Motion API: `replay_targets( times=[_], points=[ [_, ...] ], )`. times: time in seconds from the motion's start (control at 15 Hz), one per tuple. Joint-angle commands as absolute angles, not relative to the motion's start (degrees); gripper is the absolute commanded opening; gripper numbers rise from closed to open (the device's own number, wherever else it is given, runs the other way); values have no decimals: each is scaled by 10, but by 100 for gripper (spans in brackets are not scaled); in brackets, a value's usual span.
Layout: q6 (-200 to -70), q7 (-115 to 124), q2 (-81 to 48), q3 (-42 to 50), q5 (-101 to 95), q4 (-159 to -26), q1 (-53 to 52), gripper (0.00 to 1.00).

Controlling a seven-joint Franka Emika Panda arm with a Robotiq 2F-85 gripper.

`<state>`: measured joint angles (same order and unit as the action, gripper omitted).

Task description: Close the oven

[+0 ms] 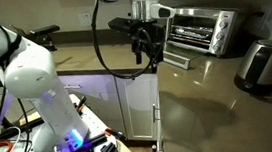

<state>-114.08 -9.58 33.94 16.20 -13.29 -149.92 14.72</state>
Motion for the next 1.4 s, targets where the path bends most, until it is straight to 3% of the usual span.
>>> replay_targets(
  times=[0.0,0.67,0.8,1.33],
  points=[
    [-1140,-98,339,158,-130,-1498,151,100],
    [-1249,-106,319,118,-117,-1448,92,100],
    [-1280,-114,307,120,-106,-1437,77,73],
    [-1370,-160,224,132,-23,-1387,19,20]
  ],
)
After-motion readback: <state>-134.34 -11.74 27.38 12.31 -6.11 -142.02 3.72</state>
